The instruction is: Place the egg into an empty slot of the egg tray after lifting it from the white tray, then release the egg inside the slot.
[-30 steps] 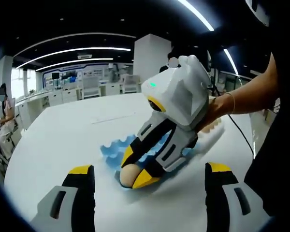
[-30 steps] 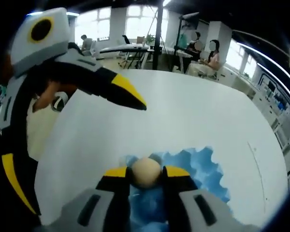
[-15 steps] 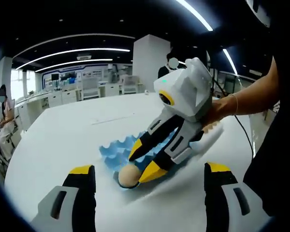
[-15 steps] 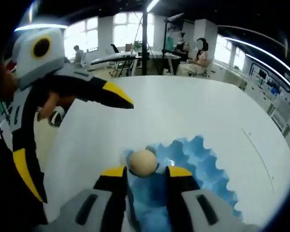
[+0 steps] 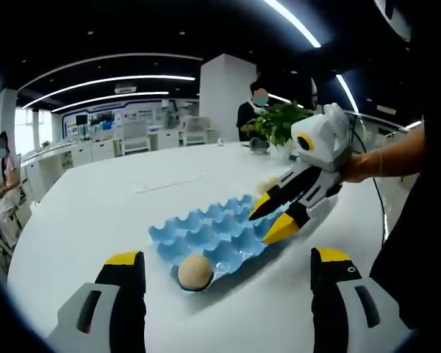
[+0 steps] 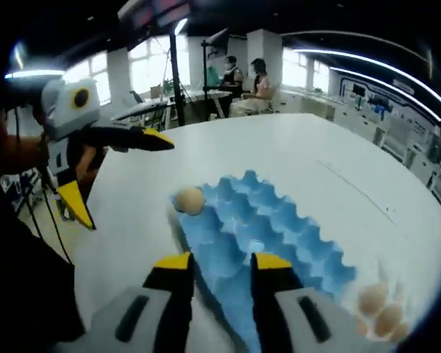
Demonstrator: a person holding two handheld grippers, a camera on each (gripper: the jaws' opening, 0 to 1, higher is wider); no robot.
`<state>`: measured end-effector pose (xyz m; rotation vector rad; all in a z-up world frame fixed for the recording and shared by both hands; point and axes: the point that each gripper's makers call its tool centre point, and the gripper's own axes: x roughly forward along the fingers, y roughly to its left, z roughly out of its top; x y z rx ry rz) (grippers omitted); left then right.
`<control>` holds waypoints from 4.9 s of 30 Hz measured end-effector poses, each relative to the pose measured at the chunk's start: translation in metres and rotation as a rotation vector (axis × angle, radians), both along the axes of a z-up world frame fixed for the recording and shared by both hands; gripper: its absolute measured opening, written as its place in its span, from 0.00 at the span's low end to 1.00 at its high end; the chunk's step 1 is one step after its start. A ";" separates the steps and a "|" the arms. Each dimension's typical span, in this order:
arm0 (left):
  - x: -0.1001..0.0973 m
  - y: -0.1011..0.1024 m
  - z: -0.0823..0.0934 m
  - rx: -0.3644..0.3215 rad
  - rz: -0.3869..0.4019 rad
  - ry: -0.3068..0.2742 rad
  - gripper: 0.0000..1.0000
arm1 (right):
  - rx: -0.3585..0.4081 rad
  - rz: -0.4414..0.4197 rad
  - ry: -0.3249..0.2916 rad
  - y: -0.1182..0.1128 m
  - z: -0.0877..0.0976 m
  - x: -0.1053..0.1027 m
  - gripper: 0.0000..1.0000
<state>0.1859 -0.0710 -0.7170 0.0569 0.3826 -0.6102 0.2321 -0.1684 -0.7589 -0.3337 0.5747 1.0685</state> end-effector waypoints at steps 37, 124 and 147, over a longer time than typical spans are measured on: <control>0.003 0.009 0.006 0.018 0.043 -0.025 0.90 | -0.018 -0.418 -0.019 -0.159 0.012 0.010 0.31; 0.009 0.018 -0.003 -0.019 0.076 0.041 0.98 | -0.114 -0.468 0.024 -0.180 -0.001 0.016 0.23; 0.008 0.015 -0.007 -0.005 0.049 0.055 0.97 | -0.063 -0.374 0.013 -0.142 0.018 0.012 0.23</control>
